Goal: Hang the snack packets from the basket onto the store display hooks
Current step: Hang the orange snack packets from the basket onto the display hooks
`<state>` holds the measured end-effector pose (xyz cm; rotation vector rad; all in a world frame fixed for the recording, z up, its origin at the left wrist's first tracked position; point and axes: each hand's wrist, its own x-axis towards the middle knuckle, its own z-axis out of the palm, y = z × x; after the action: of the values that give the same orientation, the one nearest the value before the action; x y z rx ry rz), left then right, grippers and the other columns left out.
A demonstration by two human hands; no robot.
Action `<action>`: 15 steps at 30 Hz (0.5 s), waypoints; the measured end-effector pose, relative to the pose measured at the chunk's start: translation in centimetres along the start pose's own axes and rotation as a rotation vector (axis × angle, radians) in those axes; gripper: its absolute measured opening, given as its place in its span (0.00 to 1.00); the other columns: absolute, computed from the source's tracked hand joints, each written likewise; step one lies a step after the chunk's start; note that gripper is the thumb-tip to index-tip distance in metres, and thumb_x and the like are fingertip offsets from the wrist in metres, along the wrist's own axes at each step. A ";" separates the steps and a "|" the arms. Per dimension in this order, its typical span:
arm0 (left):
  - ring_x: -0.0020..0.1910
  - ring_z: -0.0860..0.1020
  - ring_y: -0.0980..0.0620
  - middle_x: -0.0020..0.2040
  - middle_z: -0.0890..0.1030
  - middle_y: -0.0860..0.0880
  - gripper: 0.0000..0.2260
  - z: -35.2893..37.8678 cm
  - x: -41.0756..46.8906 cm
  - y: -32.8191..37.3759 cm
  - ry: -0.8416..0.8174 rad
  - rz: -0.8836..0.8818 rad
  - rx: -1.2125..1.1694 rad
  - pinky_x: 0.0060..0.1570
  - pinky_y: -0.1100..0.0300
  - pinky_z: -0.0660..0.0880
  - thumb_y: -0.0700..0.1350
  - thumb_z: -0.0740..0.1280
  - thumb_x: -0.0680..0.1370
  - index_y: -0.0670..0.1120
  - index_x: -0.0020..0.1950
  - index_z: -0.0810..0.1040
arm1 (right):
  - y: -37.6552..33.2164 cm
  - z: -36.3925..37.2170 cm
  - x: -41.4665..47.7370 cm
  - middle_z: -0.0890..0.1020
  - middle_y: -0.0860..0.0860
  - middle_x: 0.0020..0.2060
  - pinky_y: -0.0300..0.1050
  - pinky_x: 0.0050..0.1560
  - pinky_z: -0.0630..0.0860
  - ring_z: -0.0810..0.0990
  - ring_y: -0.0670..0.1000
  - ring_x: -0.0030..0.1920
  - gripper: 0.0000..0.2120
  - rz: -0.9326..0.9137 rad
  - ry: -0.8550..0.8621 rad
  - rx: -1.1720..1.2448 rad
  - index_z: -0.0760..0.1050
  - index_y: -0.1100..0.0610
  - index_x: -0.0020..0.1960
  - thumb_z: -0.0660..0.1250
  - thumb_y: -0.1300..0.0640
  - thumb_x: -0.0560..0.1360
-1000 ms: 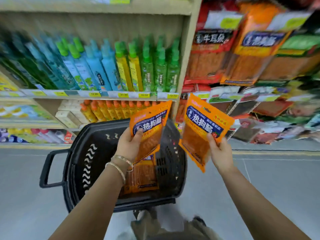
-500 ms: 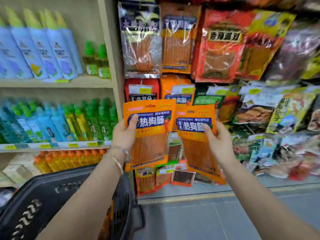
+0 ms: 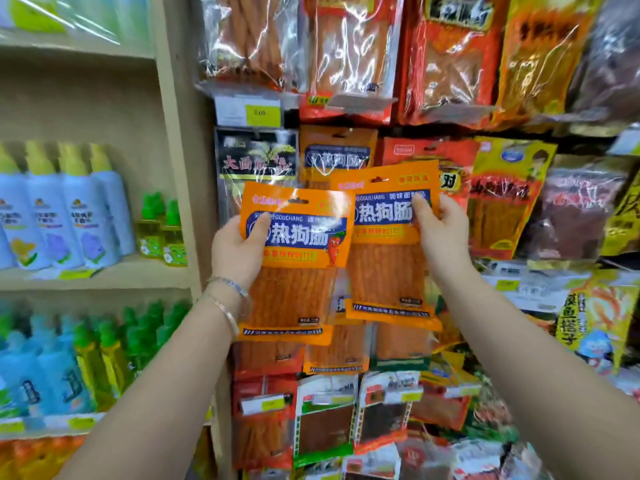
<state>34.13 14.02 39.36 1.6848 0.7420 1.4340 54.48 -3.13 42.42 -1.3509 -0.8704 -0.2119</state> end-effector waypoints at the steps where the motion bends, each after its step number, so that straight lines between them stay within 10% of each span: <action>1: 0.32 0.80 0.63 0.31 0.81 0.59 0.10 0.3 0.9 0.1 0.008 0.011 -0.014 0.33 0.63 0.76 0.55 0.66 0.76 0.54 0.37 0.75 | -0.1 0.7 1.2 0.82 0.46 0.41 0.43 0.42 0.78 0.81 0.46 0.42 0.07 0.006 0.010 0.044 0.77 0.50 0.44 0.63 0.52 0.79; 6: 0.34 0.81 0.60 0.33 0.82 0.58 0.10 1.5 4.2 0.9 0.021 0.039 -0.052 0.36 0.59 0.75 0.56 0.66 0.76 0.53 0.38 0.77 | -1.1 3.8 5.8 0.80 0.46 0.37 0.32 0.35 0.73 0.78 0.41 0.36 0.05 0.008 0.059 0.166 0.77 0.54 0.45 0.64 0.56 0.78; 15: 0.37 0.83 0.57 0.36 0.84 0.56 0.09 3.0 7.4 0.9 0.009 0.035 -0.154 0.39 0.56 0.78 0.55 0.67 0.75 0.52 0.40 0.78 | 0.0 7.4 9.7 0.80 0.47 0.36 0.43 0.41 0.74 0.77 0.45 0.37 0.09 0.140 0.007 0.260 0.75 0.52 0.38 0.64 0.57 0.77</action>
<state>38.39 19.18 43.82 1.5812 0.5938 1.4854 58.00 6.86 48.48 -1.1611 -0.7657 0.0054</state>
